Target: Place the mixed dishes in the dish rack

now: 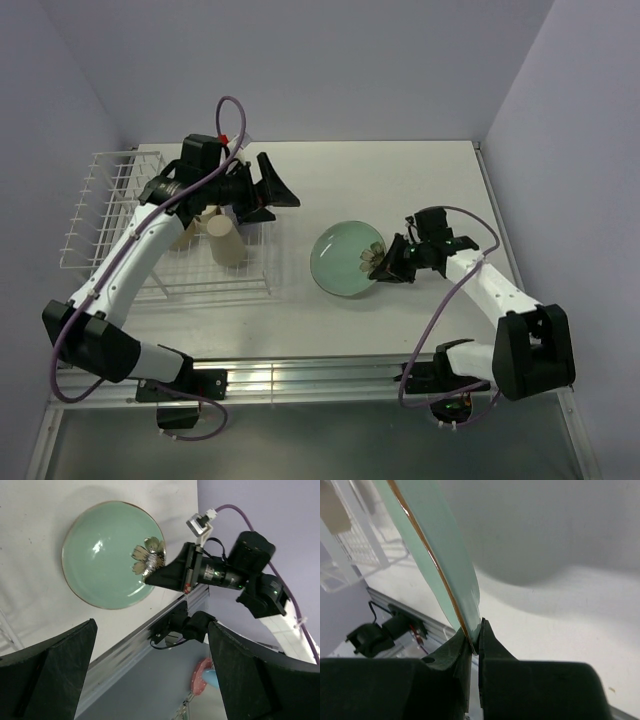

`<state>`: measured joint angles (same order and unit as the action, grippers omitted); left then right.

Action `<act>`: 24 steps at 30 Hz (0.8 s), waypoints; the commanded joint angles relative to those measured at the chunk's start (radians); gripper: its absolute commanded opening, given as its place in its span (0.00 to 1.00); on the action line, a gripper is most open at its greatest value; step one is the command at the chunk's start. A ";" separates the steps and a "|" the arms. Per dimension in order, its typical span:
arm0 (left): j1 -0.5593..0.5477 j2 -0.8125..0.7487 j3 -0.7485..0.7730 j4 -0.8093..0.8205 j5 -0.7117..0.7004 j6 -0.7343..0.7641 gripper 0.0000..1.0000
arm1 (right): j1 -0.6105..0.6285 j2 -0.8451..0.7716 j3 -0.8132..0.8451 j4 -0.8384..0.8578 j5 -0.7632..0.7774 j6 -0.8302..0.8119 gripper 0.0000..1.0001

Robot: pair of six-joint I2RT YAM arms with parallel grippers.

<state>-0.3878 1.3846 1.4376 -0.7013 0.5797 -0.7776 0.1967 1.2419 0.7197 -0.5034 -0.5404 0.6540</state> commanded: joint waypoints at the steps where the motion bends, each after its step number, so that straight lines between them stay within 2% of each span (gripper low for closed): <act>1: -0.003 0.057 0.066 0.020 0.054 0.089 0.99 | -0.005 -0.105 0.066 -0.049 -0.125 -0.068 0.00; 8: -0.006 0.132 0.109 0.010 0.158 0.213 0.99 | 0.010 -0.209 0.174 -0.224 -0.271 -0.119 0.00; 13: -0.023 0.152 0.124 0.002 0.207 0.273 0.99 | 0.056 -0.237 0.198 -0.190 -0.363 -0.048 0.00; 24: -0.111 0.185 0.123 -0.007 0.256 0.313 0.99 | 0.122 -0.191 0.300 -0.196 -0.414 -0.051 0.00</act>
<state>-0.4786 1.5715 1.5249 -0.7162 0.7902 -0.5068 0.3008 1.0576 0.9260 -0.7658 -0.8318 0.5907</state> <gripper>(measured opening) 0.992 0.078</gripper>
